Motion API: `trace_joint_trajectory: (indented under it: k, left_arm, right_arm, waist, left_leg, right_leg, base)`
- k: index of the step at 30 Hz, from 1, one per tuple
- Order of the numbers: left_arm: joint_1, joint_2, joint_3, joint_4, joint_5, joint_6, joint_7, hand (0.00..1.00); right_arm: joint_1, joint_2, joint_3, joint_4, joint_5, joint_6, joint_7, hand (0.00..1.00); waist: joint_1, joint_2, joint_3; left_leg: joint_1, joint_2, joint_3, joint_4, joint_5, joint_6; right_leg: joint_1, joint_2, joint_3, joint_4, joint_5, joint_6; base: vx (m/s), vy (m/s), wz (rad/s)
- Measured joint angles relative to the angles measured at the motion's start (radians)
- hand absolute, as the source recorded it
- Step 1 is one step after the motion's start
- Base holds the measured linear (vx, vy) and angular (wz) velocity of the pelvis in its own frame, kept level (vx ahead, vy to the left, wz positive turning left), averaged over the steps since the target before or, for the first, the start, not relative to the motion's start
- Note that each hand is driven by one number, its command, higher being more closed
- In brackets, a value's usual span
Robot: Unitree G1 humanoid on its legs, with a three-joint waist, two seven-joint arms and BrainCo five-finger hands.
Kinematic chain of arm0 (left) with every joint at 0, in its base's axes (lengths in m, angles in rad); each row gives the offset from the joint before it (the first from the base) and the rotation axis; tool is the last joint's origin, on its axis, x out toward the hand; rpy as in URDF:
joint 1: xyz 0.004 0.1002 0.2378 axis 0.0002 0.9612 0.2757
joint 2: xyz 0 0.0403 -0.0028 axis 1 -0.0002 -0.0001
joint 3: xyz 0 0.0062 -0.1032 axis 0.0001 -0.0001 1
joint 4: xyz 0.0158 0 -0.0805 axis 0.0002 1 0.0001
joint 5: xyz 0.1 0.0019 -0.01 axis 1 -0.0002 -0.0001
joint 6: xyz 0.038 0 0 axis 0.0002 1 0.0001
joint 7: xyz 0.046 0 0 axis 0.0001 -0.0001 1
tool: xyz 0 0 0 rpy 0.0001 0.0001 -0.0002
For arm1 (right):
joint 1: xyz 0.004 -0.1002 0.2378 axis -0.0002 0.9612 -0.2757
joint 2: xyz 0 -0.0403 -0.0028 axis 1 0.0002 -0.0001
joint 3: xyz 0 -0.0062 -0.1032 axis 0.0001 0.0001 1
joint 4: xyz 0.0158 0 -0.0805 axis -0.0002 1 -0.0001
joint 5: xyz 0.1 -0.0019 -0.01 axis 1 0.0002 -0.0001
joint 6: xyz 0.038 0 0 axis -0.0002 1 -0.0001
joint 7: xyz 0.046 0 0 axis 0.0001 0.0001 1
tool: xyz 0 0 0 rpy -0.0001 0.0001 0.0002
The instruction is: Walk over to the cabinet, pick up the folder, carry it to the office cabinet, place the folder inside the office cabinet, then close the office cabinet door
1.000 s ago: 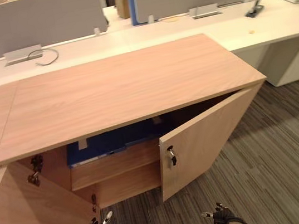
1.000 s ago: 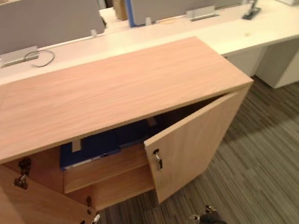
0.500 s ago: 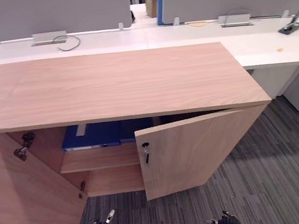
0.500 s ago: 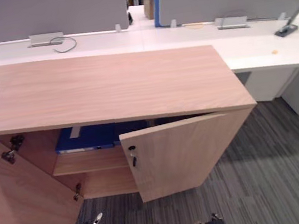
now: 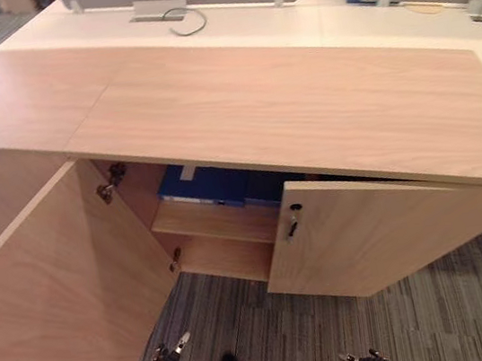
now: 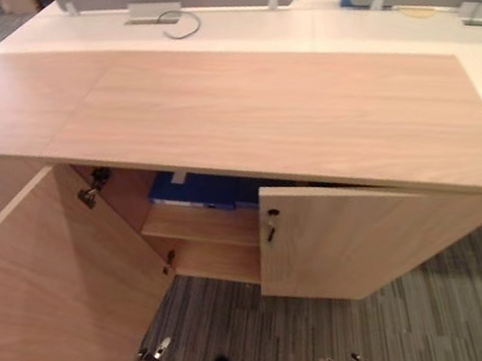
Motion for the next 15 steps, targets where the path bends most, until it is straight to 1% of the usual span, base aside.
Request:
trace_joint_trajectory:
  k: [1,2,3,4,5,6,7,8,9,10,11,12,13,14,15]
  left_arm:
    - [-0.008,0.001,-0.031,0.009,0.000,0.002,0.001,0.00]
    - [-0.022,0.011,-0.046,0.022,0.000,0.003,-0.001,0.00]
    - [-0.034,0.010,-0.010,0.041,0.030,0.014,-0.034,0.00]
    - [-0.033,0.025,0.016,0.048,0.082,0.031,-0.071,0.00]
    - [-0.034,0.024,0.019,0.057,0.060,0.011,-0.073,0.00]
    - [-0.040,0.019,0.055,0.061,0.015,-0.015,-0.049,0.00]
    - [-0.040,0.017,0.050,0.067,0.007,-0.015,-0.041,0.00]
    - [-0.036,0.017,0.035,0.085,0.007,-0.014,-0.039,0.00]
    - [-0.031,0.017,0.029,0.114,0.007,-0.005,-0.039,0.00]
    - [-0.025,0.025,0.027,0.117,0.008,-0.001,-0.038,0.00]
    - [-0.022,0.029,0.027,0.117,0.009,0.000,-0.037,0.00]
    - [-0.010,0.032,0.031,0.120,0.023,0.001,-0.036,0.00]
    - [-0.003,0.037,0.035,0.121,0.030,0.002,-0.036,0.00]
    - [0.009,0.044,0.048,0.126,0.044,0.002,-0.036,0.00]
    - [0.014,0.048,0.060,0.126,0.056,0.004,-0.035,0.00]
  right_arm:
    - [-0.015,0.008,0.018,-0.011,0.000,0.008,-0.009,0.00]
    - [-0.023,-0.005,0.048,-0.023,0.000,0.008,-0.008,0.00]
    - [0.000,-0.021,0.039,-0.065,-0.009,-0.006,0.021,0.00]
    - [0.037,-0.059,-0.006,-0.073,-0.035,-0.019,0.011,0.00]
    - [0.038,-0.078,-0.057,-0.067,-0.031,-0.015,0.069,0.00]
    - [0.033,-0.111,-0.092,-0.028,-0.021,-0.011,0.044,0.00]
    - [0.034,-0.113,-0.073,-0.019,-0.022,-0.011,0.028,0.00]
    - [0.046,-0.108,-0.003,-0.017,-0.022,-0.009,0.014,0.00]
    - [0.048,-0.080,0.030,-0.016,-0.024,-0.005,0.015,0.00]
    - [0.056,-0.043,0.019,-0.027,-0.013,-0.006,0.018,0.00]
    - [0.059,-0.043,0.022,-0.034,-0.016,-0.008,0.021,0.00]
    - [0.060,-0.042,0.025,-0.036,-0.018,-0.008,0.021,0.00]
    - [0.061,-0.039,0.025,-0.035,-0.018,-0.009,0.021,0.00]
    - [0.065,-0.032,0.024,-0.034,-0.018,-0.009,0.021,0.00]
    - [0.067,-0.027,0.025,-0.031,-0.018,-0.009,0.021,0.00]
  waist:
    - [-0.002,-0.002,0.001]
    - [-0.008,-0.004,0.005]
    - [-0.003,-0.014,0.013]
    - [-0.010,-0.003,0.007]
    - [-0.016,-0.011,0.011]
    - [-0.019,-0.005,0.037]
    - [-0.021,-0.003,0.041]
    - [-0.029,0.001,0.045]
    - [-0.039,0.005,0.042]
    - [-0.041,0.007,0.041]
    - [-0.041,0.005,0.041]
    - [-0.031,0.001,0.038]
    - [-0.029,0.000,0.036]
    - [-0.029,-0.005,0.026]
    - [-0.028,-0.013,0.019]
  left_leg:
    - [0.000,-0.007,-0.022,-0.003,0.005,0.001]
    - [0.001,-0.001,-0.019,-0.003,0.006,0.000]
    - [0.010,-0.009,-0.013,-0.001,0.004,0.000]
    - [0.013,-0.024,-0.041,-0.003,0.005,0.003]
    - [0.014,-0.032,-0.052,-0.004,0.005,0.009]
    - [0.021,-0.048,-0.091,-0.004,0.001,0.020]
    - [0.021,-0.052,-0.104,-0.004,-0.006,0.028]
    - [0.023,-0.056,-0.136,-0.003,-0.012,0.037]
    - [0.025,-0.061,-0.181,-0.003,-0.009,0.042]
    - [0.023,-0.061,-0.221,-0.002,-0.008,0.044]
    - [0.022,-0.061,-0.237,0.001,-0.006,0.047]
    - [0.023,-0.062,-0.266,0.003,-0.004,0.049]
    - [0.025,-0.062,-0.275,0.004,-0.004,0.049]
    - [0.025,-0.064,-0.294,0.003,-0.004,0.049]
    - [0.024,-0.067,-0.300,0.000,-0.004,0.048]
  right_leg:
    - [0.014,-0.004,-0.016,0.001,-0.001,-0.001]
    - [0.016,-0.005,-0.018,0.001,-0.002,-0.003]
    - [0.025,-0.008,-0.022,-0.002,0.006,-0.009]
    - [0.051,-0.012,-0.052,-0.008,0.006,-0.012]
    - [0.067,-0.019,-0.068,-0.004,0.003,-0.016]
    - [0.079,-0.042,-0.086,0.040,-0.011,-0.034]
    - [0.075,-0.053,-0.086,0.073,-0.019,-0.047]
    - [0.062,-0.076,-0.058,0.146,-0.024,-0.069]
    - [0.021,-0.090,0.050,0.268,-0.018,-0.117]
    - [-0.041,-0.077,0.215,0.358,-0.029,-0.132]
    - [-0.059,-0.068,0.292,0.377,-0.049,-0.126]
    - [-0.078,-0.033,0.413,0.386,-0.083,-0.097]
    - [-0.081,-0.020,0.457,0.380,-0.094,-0.082]
    - [-0.074,0.003,0.506,0.346,-0.113,-0.050]
    - [-0.066,0.007,0.498,0.282,-0.121,-0.031]
  base:
    - [0.04,0.028,0.42]
    - [0.00,0.039,0.25]
    - [-0.01,0.043,0.38]
    - [-0.02,0.055,0.44]
    - [-0.01,0.077,0.70]
    - [0.00,0.056,0.57]
    - [-0.04,0.084,0.72]
    - [-0.05,0.084,0.96]
    - [-0.05,0.129,1.34]
    - [-0.01,0.098,1.23]
    - [0.02,0.049,1.08]
    - [0.03,-0.004,0.73]
    - [0.01,-0.043,0.87]
    - [-0.03,-0.127,0.83]
    - [-0.04,-0.160,0.79]
